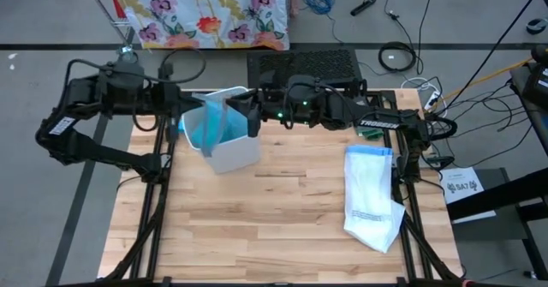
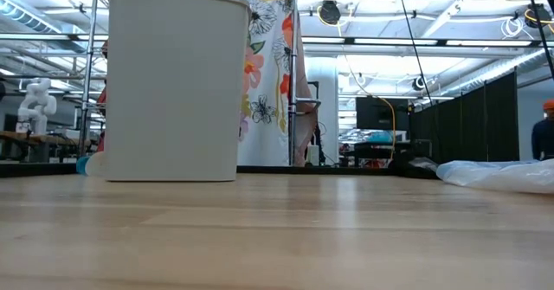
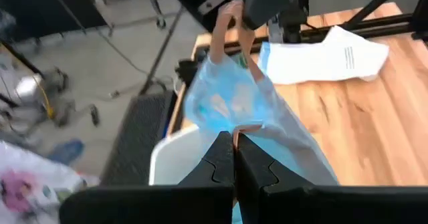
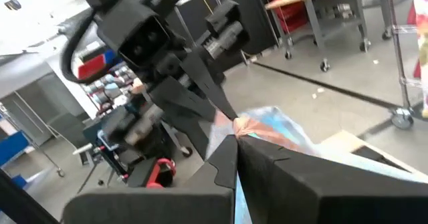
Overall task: Place trash/remove bag and relplace
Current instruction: Remove the blue trash bag from the white trash bin
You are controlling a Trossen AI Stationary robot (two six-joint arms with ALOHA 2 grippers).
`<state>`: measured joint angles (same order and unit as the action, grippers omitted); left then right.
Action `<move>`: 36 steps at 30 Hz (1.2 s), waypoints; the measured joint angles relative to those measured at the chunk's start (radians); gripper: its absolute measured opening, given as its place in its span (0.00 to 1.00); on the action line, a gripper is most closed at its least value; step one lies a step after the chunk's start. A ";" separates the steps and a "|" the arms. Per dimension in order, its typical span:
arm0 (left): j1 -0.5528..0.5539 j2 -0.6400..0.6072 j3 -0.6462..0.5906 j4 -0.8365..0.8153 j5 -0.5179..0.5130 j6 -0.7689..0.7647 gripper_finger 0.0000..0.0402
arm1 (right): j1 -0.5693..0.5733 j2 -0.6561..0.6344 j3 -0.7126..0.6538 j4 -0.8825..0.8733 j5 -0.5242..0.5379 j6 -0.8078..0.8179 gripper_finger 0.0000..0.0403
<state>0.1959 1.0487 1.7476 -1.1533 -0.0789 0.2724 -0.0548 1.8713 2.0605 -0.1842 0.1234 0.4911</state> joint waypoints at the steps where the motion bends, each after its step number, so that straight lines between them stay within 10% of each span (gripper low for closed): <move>1: 0.000 0.000 0.008 -0.025 0.004 -0.017 0.00 | -0.001 0.000 0.000 -0.014 0.000 0.004 0.00; 17: 0.000 0.000 0.041 -0.190 0.090 -0.319 0.00 | -0.031 0.023 -0.002 -0.010 -0.250 0.012 0.00; 36: 0.000 -0.016 0.041 -0.127 0.136 -0.397 0.17 | -0.029 0.022 -0.002 -0.034 -0.307 0.060 0.00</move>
<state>0.1962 1.0322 1.7882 -1.2806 0.0574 -0.1250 -0.0834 1.8935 2.0590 -0.2178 -0.1834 0.5514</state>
